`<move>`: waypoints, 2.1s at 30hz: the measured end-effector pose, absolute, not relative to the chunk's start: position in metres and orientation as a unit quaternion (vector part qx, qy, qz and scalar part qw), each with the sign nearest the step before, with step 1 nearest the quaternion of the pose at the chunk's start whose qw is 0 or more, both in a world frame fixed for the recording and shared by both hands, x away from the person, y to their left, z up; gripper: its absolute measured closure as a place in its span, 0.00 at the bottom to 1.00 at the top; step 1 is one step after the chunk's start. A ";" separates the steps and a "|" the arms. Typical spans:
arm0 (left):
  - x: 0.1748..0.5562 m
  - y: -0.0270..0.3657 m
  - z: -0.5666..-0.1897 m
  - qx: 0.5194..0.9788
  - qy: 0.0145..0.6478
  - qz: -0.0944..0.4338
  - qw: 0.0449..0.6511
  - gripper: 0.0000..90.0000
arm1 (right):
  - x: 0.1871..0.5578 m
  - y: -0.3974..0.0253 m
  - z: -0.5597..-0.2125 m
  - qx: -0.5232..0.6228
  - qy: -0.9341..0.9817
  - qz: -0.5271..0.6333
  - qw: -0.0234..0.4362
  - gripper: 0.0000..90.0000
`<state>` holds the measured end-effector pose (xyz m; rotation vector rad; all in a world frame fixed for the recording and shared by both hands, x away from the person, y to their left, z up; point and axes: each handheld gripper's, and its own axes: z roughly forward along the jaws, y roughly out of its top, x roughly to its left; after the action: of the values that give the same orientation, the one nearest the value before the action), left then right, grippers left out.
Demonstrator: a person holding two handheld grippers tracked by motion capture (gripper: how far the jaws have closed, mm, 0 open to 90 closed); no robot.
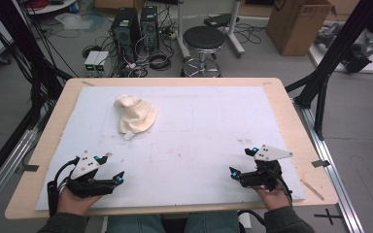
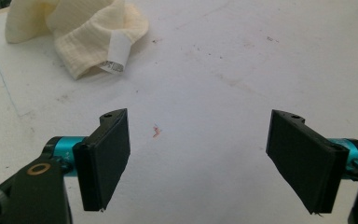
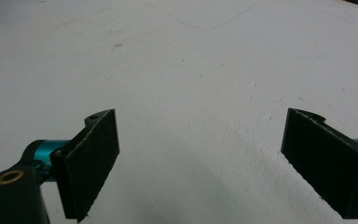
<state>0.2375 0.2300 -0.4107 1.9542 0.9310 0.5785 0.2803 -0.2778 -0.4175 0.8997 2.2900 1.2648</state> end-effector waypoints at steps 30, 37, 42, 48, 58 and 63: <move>0.237 0.231 -0.411 0.785 0.373 0.230 0.437 0.25 | 0.283 -0.276 -0.418 0.314 0.815 0.450 0.186 0.12; 0.237 0.229 -0.409 0.785 0.370 0.227 0.443 0.25 | 0.283 -0.278 -0.418 0.313 0.813 0.453 0.187 0.12; 0.237 0.227 -0.407 0.787 0.362 0.228 0.444 0.25 | 0.281 -0.277 -0.416 0.309 0.816 0.447 0.196 0.12; 0.239 0.225 -0.404 0.790 0.357 0.225 0.446 0.25 | 0.280 -0.276 -0.415 0.304 0.816 0.451 0.195 0.12; 0.243 0.226 -0.398 0.791 0.352 0.214 0.453 0.27 | 0.282 -0.277 -0.415 0.311 0.812 0.458 0.185 0.12; 0.251 0.223 -0.394 0.791 0.354 0.202 0.457 0.28 | 0.281 -0.279 -0.414 0.310 0.810 0.461 0.187 0.12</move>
<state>0.2513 0.2232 -0.3944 1.9490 0.8735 0.4973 0.2812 -0.2786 -0.4144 0.8732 2.2801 1.2969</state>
